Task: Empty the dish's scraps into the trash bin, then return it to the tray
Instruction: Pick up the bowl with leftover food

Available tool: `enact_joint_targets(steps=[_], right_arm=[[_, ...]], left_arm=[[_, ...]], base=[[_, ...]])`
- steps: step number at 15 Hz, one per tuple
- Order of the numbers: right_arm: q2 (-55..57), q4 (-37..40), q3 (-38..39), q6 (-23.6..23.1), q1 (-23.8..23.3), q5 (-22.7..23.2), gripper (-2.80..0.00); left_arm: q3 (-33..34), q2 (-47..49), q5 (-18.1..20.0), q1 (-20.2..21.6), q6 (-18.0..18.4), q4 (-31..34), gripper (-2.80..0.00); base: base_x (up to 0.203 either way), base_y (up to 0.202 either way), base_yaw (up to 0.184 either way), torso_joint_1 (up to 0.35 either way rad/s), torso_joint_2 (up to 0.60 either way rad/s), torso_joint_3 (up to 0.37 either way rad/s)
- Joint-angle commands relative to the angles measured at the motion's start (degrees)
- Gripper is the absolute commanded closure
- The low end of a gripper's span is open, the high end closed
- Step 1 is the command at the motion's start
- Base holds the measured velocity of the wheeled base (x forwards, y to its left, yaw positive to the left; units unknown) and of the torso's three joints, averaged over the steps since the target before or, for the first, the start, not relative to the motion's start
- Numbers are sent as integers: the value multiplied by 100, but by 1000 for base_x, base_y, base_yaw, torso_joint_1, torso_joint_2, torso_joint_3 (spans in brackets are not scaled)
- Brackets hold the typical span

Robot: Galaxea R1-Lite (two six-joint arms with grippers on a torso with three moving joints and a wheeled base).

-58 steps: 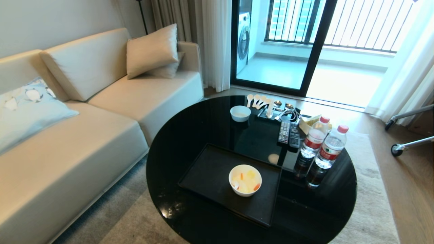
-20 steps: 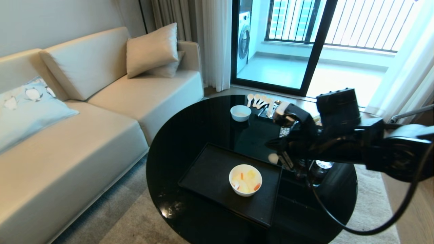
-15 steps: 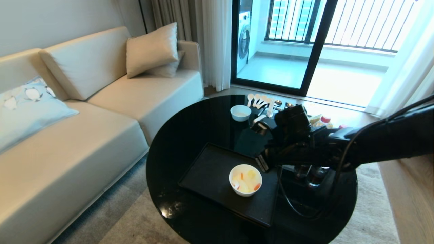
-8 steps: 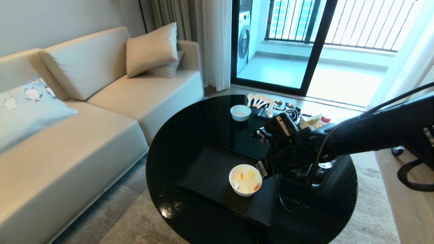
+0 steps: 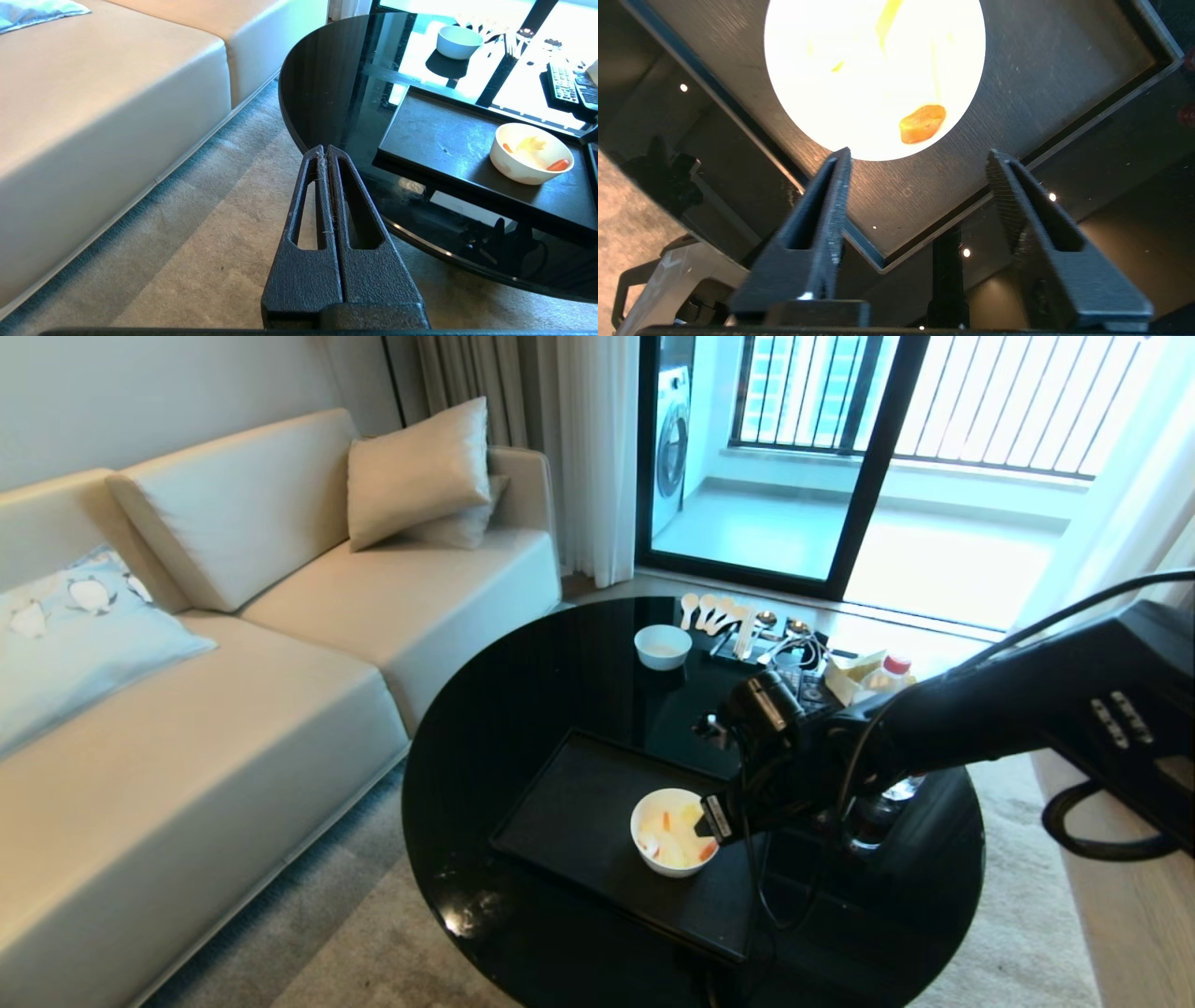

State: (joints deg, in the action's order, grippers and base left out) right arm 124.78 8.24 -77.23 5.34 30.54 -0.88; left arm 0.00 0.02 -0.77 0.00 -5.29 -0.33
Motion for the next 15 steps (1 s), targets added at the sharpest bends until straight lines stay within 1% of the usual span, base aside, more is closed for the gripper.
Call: enact_joint_targets(steps=[1,4,9,12,15], right_arm=[[249,-1,-8,2,-1,-28,-280],[495,-233,-66,7,-12,-198,-280],[786,-236,-613,11,-27,-291,-280],[1004,-218,-924,2,-152,-444,-280],[1089,-191,-934,-33,-282,-533,-280]], left_arm=[[0,-2,-2,0,-7,-2,0],[0,-2,-2,0,-7,-2,0],[0,-2,-2,0,-7,-2,0],[0,-2,-2,0,-7,-2,0],[0,-2,-2,0,-7,-2,0]], base=[[0,0,0,0,0,0],[0,0,0,0,0,0],[0,0,0,0,0,0],[0,0,0,0,0,0],[0,0,0,0,0,0]])
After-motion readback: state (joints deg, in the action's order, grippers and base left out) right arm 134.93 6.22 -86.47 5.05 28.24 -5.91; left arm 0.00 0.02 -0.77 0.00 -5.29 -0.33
